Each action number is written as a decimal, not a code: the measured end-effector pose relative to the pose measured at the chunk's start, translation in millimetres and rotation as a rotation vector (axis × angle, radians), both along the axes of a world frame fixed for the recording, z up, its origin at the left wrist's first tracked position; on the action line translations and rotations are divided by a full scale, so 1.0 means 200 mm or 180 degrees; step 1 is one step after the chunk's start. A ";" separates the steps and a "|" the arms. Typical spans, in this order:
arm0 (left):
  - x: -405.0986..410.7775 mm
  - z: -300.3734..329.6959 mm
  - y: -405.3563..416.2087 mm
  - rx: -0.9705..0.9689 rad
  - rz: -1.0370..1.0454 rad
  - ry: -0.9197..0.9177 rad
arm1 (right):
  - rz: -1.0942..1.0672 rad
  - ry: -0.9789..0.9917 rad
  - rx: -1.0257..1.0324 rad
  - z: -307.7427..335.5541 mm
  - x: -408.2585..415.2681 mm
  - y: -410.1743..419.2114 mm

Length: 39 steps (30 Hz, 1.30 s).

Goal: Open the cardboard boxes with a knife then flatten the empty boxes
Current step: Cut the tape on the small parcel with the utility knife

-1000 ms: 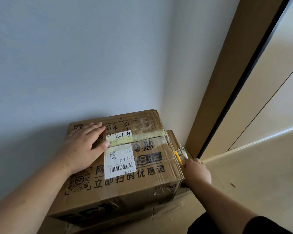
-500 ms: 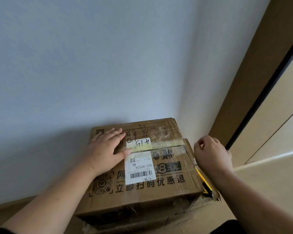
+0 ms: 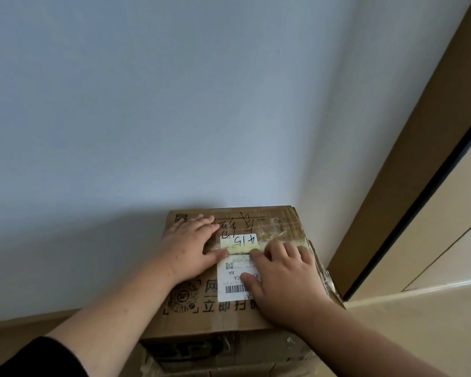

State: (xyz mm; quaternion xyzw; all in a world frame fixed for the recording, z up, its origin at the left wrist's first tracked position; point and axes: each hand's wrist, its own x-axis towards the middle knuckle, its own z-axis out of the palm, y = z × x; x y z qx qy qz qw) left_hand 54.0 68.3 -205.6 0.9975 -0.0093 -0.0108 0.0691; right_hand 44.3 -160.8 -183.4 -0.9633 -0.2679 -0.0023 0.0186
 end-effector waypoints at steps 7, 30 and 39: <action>-0.01 0.06 -0.02 0.0001 0.0046 0.0024 | -0.0112 -0.0048 0.0122 -0.01 -0.01 0.00; 0.01 0.06 0.04 0.0673 -0.1177 -0.1506 | -0.0153 -0.0221 0.0430 -0.02 0.02 0.03; 0.04 0.31 0.09 0.0304 -0.0788 -0.1205 | -0.0165 -0.0728 0.0760 0.01 0.00 0.04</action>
